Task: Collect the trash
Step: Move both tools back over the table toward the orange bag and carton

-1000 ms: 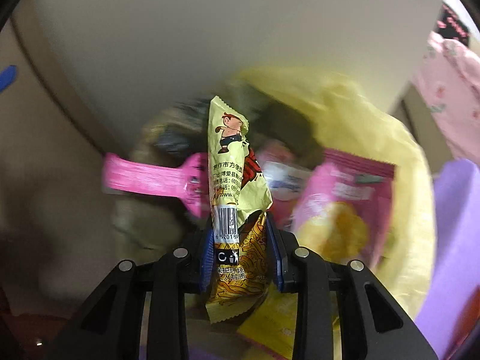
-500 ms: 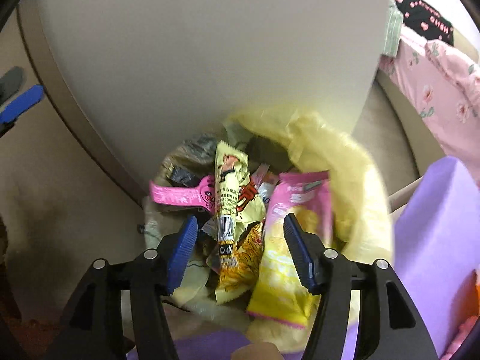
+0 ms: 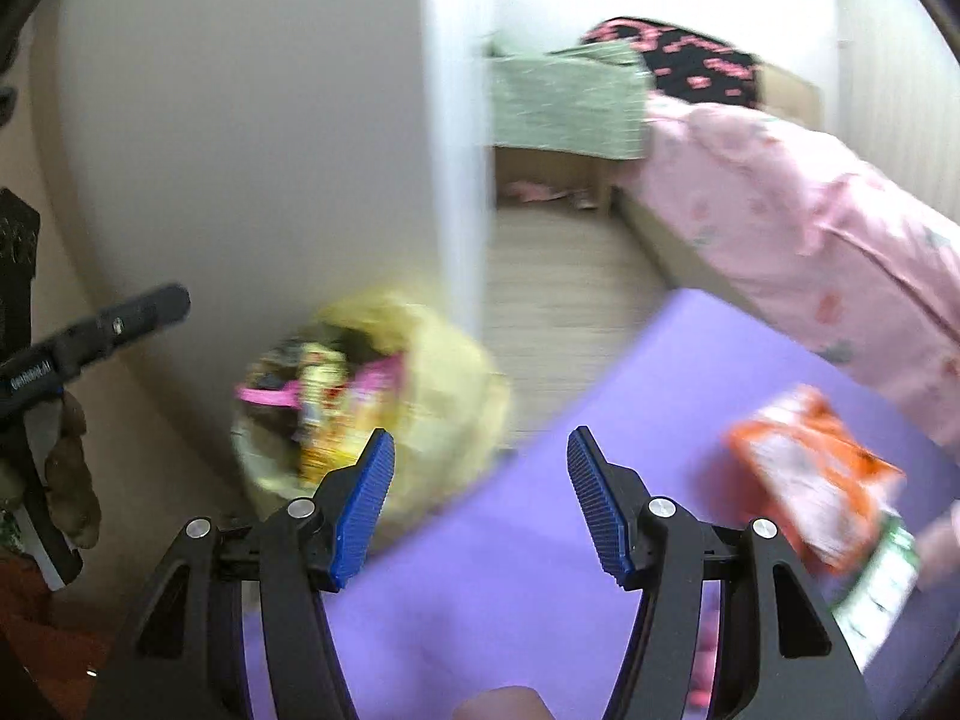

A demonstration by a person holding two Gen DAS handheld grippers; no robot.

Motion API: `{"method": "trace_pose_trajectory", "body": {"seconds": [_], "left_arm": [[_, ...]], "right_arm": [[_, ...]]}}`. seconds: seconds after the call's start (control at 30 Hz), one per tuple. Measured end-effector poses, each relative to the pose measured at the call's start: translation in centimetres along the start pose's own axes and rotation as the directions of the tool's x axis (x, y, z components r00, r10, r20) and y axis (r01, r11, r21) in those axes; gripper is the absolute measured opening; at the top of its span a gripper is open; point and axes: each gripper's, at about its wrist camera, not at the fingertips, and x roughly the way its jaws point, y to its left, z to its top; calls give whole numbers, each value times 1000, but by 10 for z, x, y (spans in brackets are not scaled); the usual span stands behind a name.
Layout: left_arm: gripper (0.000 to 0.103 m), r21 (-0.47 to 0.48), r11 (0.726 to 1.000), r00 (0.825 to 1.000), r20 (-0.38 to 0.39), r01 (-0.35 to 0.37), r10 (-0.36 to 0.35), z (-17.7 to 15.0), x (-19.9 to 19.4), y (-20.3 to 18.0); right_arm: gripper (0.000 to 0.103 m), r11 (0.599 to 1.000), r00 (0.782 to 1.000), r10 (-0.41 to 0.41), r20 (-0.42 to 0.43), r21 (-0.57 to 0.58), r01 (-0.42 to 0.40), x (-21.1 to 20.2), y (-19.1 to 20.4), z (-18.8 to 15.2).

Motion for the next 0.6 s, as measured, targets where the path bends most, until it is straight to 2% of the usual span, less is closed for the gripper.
{"method": "trace_pose_trajectory", "body": {"seconds": [0.1,0.3,0.5,0.6], "left_arm": [[65,30,995,994,-57,92,-91,-7,27,-30],[65,139,958,963,-135,252,-234,-12,84,-95],[65,192,919,926,-233,344,-298,-4,168,-154],[65,199,914,915,-280,353,-292,4,211,-182]], "right_arm": [[56,995,995,-100,16,33,99,-11,-36,-16],[56,956,971,-238,6,175,233,-25,-120,-48],[57,895,938,-344,-32,289,338,-32,-176,-81],[63,867,925,-378,-46,332,371,-39,-197,-91]]}}
